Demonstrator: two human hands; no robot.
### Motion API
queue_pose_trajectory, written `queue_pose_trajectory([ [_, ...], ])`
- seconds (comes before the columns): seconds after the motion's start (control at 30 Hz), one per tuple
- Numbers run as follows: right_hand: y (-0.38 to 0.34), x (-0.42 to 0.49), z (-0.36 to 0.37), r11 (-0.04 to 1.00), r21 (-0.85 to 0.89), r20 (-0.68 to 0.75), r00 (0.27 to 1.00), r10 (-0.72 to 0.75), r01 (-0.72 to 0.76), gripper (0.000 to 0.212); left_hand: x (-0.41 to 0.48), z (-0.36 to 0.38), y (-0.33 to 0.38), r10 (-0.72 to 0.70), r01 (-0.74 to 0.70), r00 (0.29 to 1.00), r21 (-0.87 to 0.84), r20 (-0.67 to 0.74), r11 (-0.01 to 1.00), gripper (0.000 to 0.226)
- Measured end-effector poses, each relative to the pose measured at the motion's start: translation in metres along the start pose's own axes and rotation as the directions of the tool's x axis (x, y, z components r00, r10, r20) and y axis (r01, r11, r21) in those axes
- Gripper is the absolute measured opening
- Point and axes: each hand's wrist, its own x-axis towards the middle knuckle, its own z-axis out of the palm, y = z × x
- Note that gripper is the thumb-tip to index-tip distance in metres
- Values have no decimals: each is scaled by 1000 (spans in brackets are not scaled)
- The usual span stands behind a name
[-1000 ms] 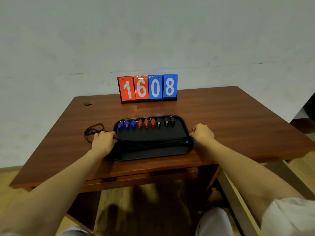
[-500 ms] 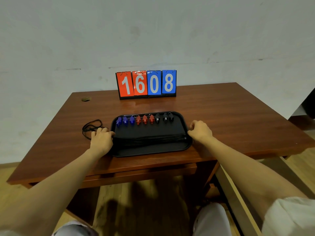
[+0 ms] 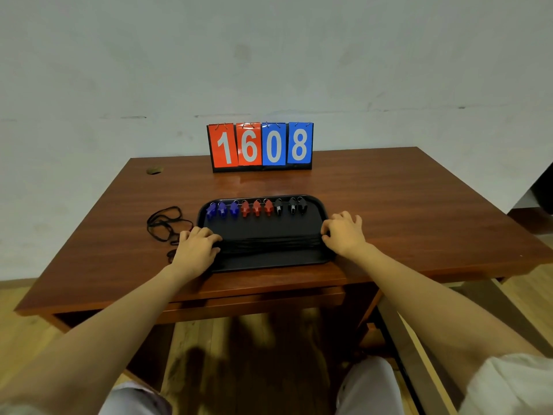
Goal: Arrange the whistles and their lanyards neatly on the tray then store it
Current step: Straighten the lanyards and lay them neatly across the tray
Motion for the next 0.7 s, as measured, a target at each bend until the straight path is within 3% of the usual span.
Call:
queue_pose_trajectory([
  [0.37,-112,32,6,932,83,35,934,-356,352,19,6,-8,-26,-76,68,995,-123,-69,990,32],
  [0.53,-172,57,20,873,120,66,873,-483,473,22,6,-7,-71,-227,219,973,-140,-38,966,31],
  [0.7,-227,87,28,846,152,108,843,-528,511,26,9,-4,-117,-384,359,922,-269,-44,894,31],
])
